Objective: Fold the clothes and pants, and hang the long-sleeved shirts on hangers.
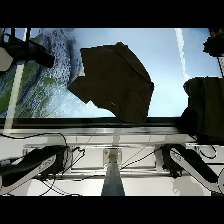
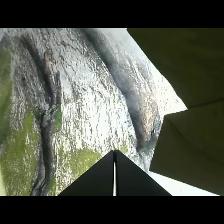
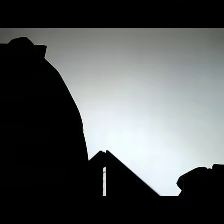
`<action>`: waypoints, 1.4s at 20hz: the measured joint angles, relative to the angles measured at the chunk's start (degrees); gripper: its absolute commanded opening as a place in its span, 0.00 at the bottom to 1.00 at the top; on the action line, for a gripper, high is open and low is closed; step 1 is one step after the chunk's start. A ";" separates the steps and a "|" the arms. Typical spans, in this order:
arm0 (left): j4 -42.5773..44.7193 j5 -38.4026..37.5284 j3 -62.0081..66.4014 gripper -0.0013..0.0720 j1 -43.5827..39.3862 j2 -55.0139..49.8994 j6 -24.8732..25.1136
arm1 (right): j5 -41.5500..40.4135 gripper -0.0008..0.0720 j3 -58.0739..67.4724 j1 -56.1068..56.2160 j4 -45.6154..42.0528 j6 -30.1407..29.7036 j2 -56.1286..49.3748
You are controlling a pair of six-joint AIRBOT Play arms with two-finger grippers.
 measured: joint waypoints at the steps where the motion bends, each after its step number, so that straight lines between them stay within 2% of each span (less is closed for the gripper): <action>1: 0.00 0.00 0.00 0.03 0.00 0.00 0.00 | 0.02 0.03 0.00 0.00 0.00 0.00 0.00; 12: 0.00 0.00 0.00 0.03 0.00 0.00 0.00 | -0.02 0.03 0.00 0.00 0.07 0.02 0.00; 17: 0.00 0.00 0.00 0.03 0.00 0.00 0.00 | -2.51 0.04 -0.04 0.00 -0.15 0.37 -0.15; 23: 0.00 0.00 0.00 0.03 0.00 0.00 0.00 | 9.79 0.03 -7.17 0.00 -6.80 -0.59 -1.16; 27: 0.00 0.00 0.00 0.03 0.00 0.00 0.00 | 17.38 0.03 -22.49 0.15 -1.16 -2.25 -0.92; 28: -0.04 0.02 0.00 0.03 0.00 0.00 0.00 | 18.25 0.07 -26.99 0.52 1.77 -2.47 -0.72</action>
